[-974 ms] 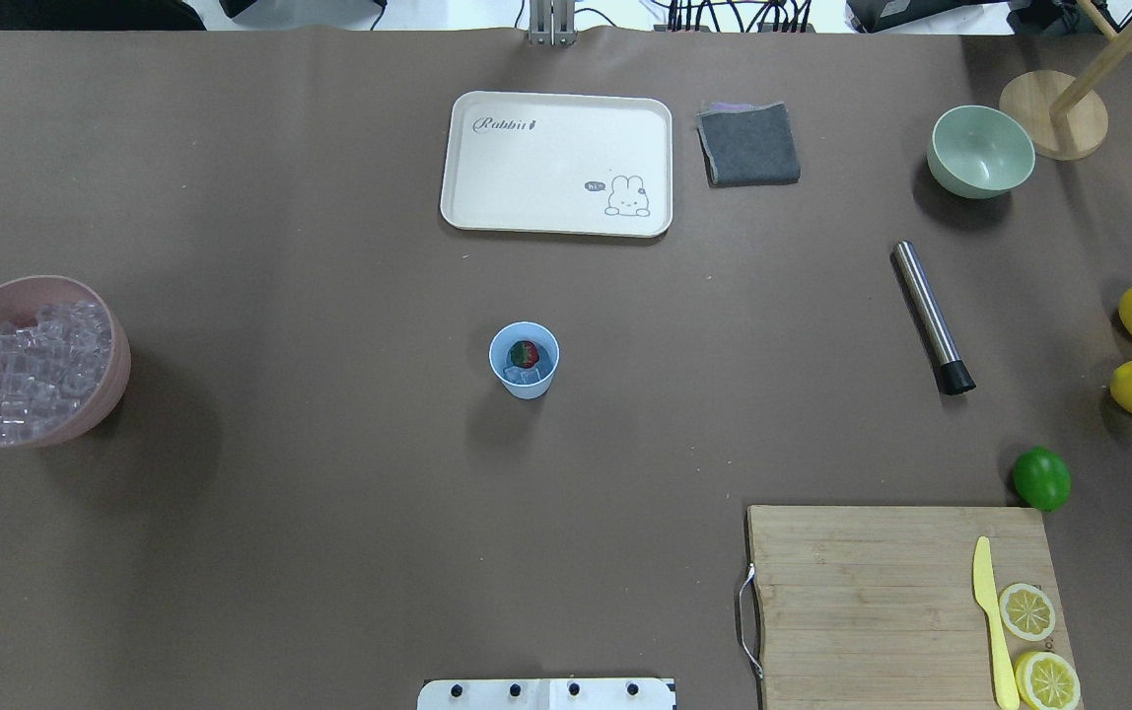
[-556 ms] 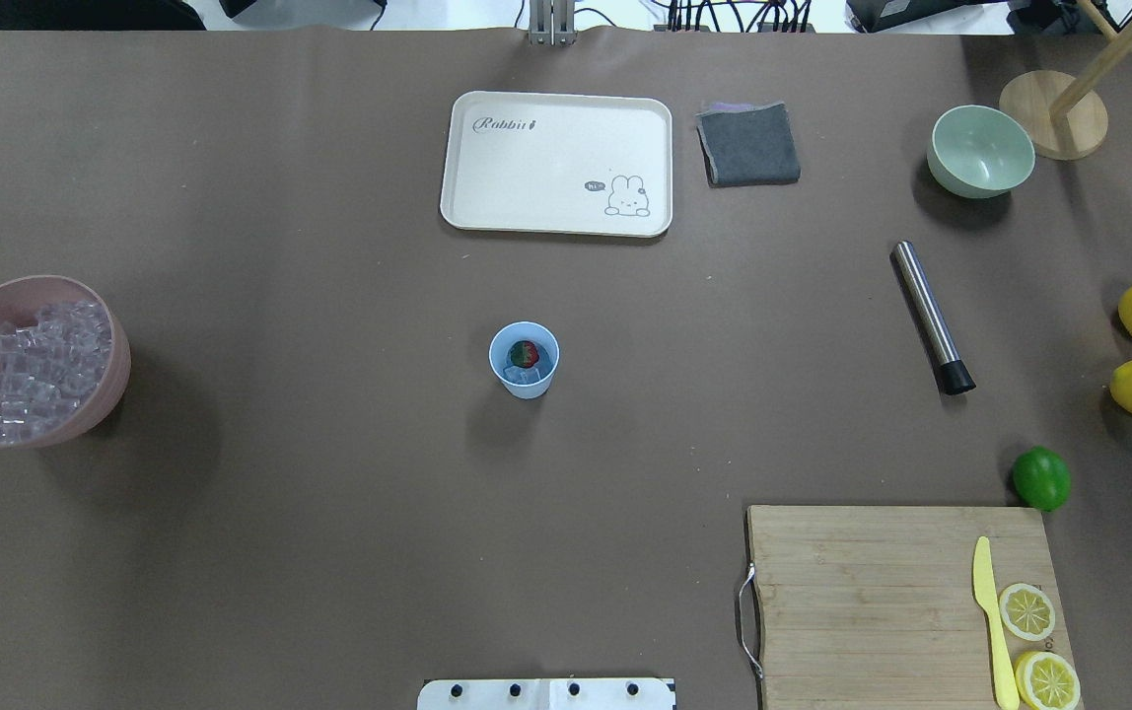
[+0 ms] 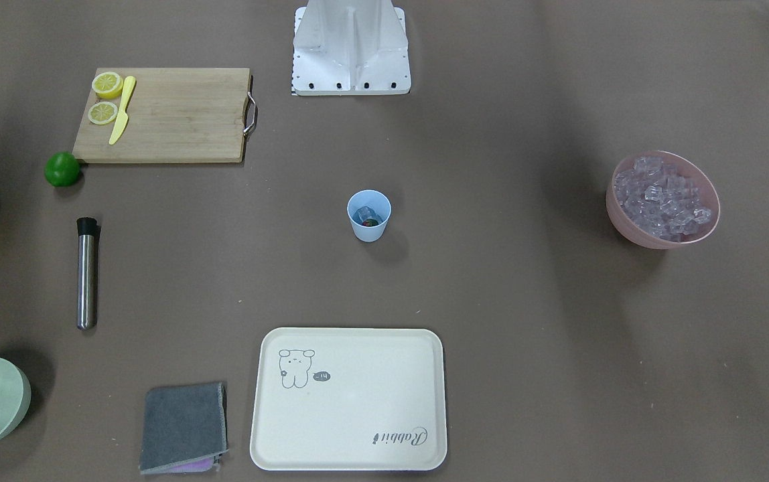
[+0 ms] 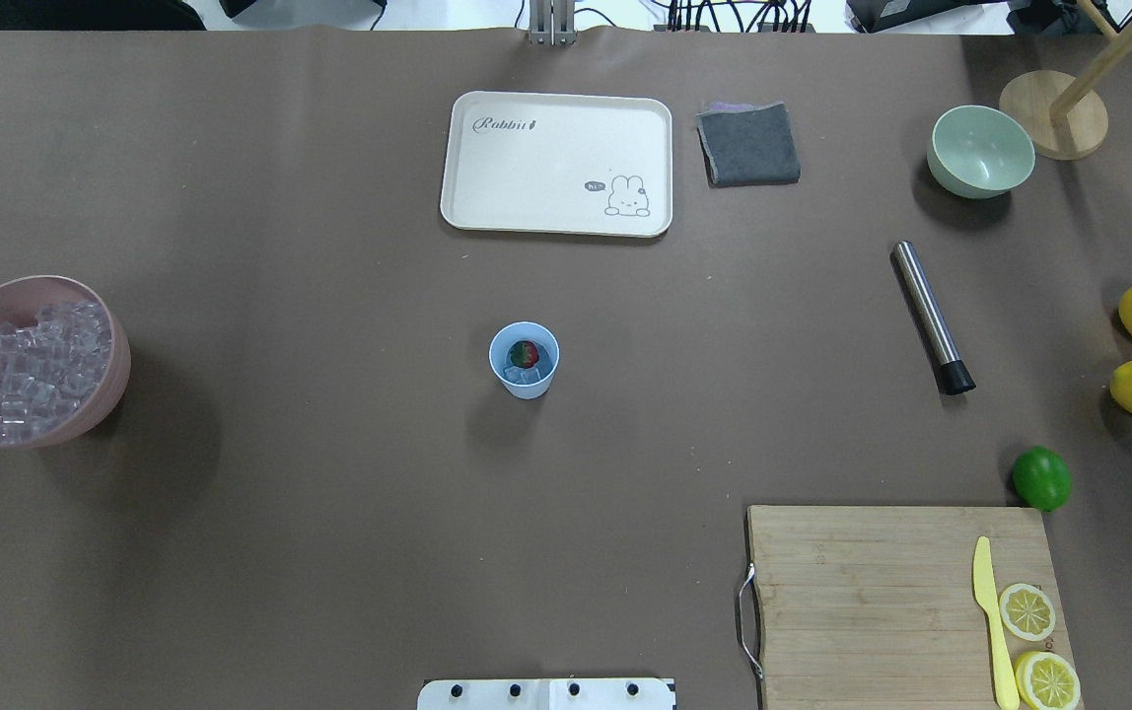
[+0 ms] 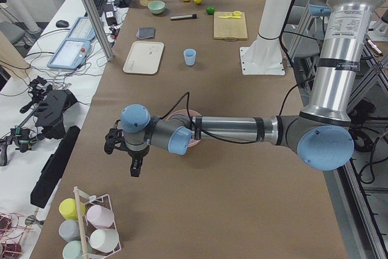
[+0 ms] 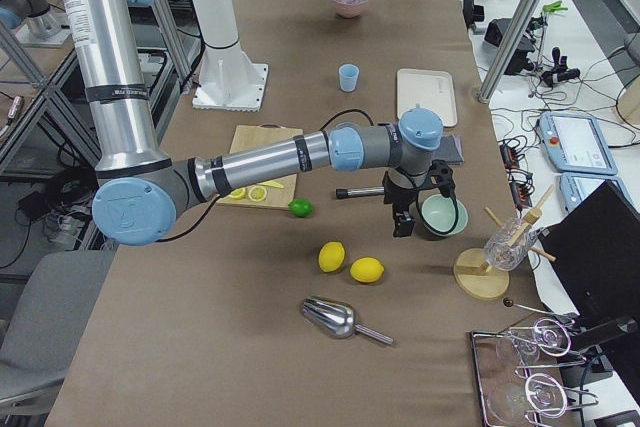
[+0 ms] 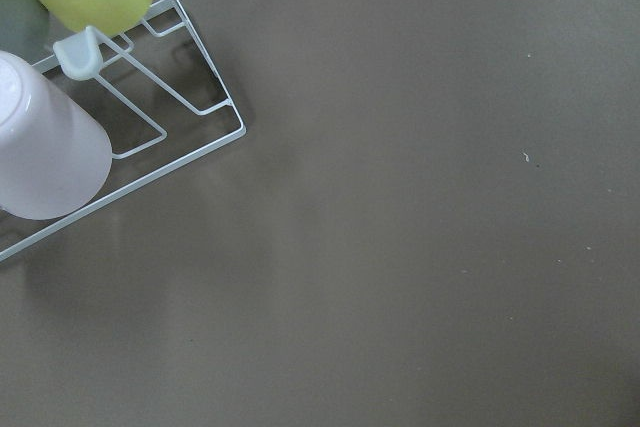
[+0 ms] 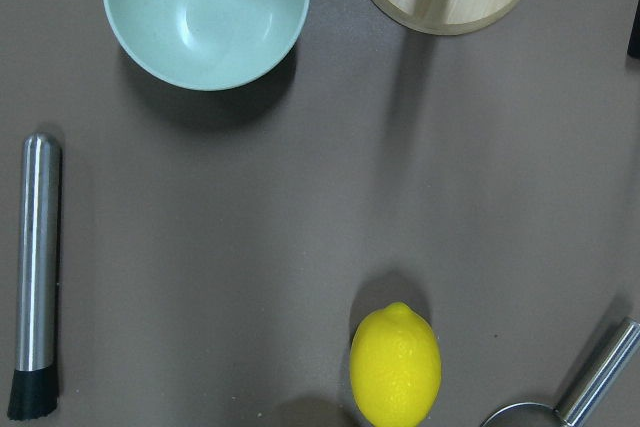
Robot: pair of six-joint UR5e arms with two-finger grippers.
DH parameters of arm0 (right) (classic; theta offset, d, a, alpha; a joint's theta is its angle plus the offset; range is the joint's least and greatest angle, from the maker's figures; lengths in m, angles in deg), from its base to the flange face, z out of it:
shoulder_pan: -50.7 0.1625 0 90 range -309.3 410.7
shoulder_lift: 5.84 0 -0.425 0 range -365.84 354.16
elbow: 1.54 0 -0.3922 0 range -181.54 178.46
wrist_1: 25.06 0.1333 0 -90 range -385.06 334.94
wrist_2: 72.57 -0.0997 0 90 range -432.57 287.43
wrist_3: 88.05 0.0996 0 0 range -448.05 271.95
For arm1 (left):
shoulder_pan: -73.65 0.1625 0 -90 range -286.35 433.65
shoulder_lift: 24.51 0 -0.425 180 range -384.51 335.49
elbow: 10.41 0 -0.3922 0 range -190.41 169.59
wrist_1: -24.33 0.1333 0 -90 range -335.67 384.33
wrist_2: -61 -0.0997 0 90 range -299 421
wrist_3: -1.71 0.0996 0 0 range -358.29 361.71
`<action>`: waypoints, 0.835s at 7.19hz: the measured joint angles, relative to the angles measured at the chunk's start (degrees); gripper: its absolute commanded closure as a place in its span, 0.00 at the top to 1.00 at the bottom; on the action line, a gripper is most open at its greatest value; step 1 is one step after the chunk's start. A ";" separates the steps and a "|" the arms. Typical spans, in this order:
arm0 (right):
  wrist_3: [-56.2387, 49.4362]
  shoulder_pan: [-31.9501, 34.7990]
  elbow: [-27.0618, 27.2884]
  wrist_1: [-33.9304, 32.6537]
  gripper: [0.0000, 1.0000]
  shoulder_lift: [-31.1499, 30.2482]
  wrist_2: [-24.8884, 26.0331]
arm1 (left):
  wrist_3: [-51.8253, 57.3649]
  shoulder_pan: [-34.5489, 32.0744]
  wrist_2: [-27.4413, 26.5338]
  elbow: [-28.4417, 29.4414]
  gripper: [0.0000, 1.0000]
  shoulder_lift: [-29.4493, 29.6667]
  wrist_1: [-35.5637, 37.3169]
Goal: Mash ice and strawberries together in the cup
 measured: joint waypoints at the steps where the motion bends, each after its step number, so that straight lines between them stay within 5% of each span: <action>1: 0.08 0.00 0.05 0.00 1.00 -0.05 -0.02 | 0.04 0.00 0.32 -0.40 0.97 -0.30 -0.14; 6: 5.30 0.23 0.34 -0.01 1.00 0.29 -0.26 | -0.50 0.09 -0.08 -0.36 0.97 1.65 3.21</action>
